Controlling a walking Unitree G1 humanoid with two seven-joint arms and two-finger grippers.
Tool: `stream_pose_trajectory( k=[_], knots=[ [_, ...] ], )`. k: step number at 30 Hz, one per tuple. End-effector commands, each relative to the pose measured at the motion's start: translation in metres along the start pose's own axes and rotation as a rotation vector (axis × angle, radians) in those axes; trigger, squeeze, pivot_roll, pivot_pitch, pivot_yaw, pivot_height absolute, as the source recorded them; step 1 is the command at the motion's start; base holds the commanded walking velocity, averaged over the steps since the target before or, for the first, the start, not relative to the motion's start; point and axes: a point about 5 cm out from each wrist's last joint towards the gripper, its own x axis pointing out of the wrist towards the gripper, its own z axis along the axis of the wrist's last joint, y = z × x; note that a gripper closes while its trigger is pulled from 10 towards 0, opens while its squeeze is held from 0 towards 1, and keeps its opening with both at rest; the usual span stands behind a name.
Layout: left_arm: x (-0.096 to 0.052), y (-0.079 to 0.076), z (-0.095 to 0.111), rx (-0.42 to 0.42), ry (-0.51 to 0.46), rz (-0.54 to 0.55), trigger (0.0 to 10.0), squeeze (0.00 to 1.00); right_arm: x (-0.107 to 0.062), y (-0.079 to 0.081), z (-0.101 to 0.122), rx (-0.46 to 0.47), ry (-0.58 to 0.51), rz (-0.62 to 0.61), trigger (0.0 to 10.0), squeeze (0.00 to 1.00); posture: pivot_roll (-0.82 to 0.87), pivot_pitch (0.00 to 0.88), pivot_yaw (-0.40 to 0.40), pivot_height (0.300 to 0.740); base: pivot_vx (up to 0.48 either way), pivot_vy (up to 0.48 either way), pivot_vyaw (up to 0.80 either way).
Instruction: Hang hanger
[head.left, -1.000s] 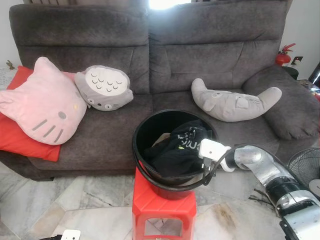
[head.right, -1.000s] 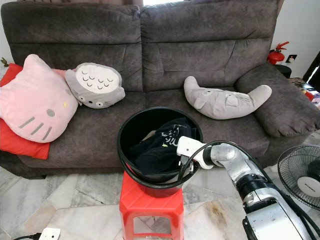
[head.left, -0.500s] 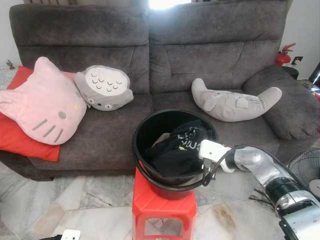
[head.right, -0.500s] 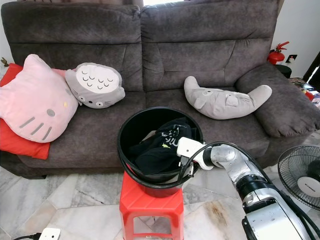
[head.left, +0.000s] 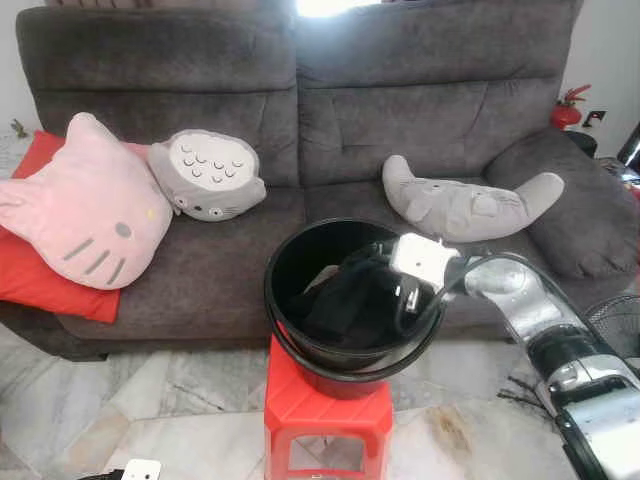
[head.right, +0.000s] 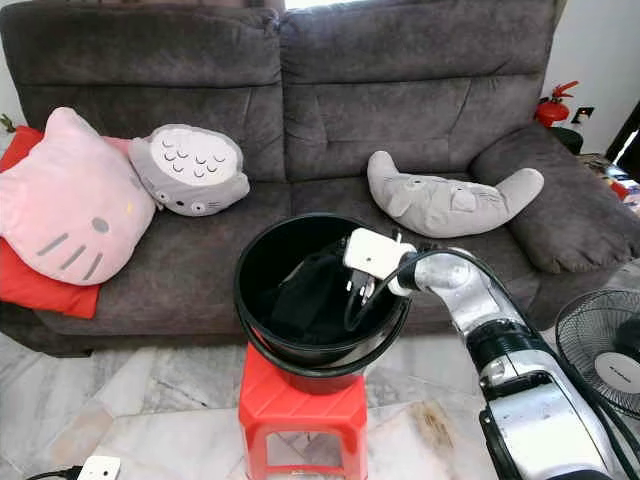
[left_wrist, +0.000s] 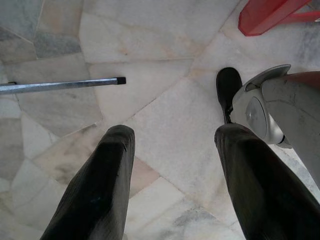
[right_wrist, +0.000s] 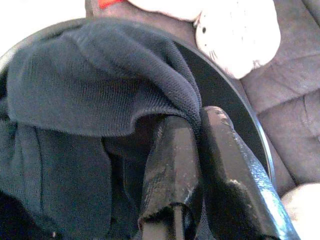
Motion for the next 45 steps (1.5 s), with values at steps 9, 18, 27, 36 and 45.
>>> stream_pose_trajectory(
  k=[9,18,27,36,45],
  knots=[
    [0.0,0.0,-0.003,-0.011,0.012,0.004,10.0,0.0,0.0,-0.014,0.031,-0.082,-0.115,0.008,0.0,0.0,-0.09,0.0,0.008,0.719,0.0,0.0,0.0],
    [0.0,-0.001,-0.003,-0.014,0.01,0.002,10.0,0.0,-0.001,-0.012,0.053,-0.113,-0.205,0.098,0.0,0.0,-0.09,0.0,0.006,0.719,0.0,0.0,0.0],
    [0.0,-0.001,-0.003,-0.011,0.013,0.0,10.0,0.0,-0.004,0.01,0.058,-0.08,-0.21,0.291,0.0,0.0,-0.09,0.0,0.008,0.719,0.0,0.0,0.0],
    [0.0,0.0,-0.004,-0.006,0.015,0.001,10.0,0.0,-0.01,0.03,0.053,-0.047,-0.165,0.428,0.0,0.0,-0.09,0.0,0.013,0.719,0.0,0.0,0.0],
    [0.0,0.0,-0.004,0.0,0.015,0.001,10.0,0.0,-0.014,0.049,0.042,-0.008,-0.085,0.521,0.0,0.0,-0.1,0.0,0.018,0.719,0.0,0.0,0.0]
  ],
)
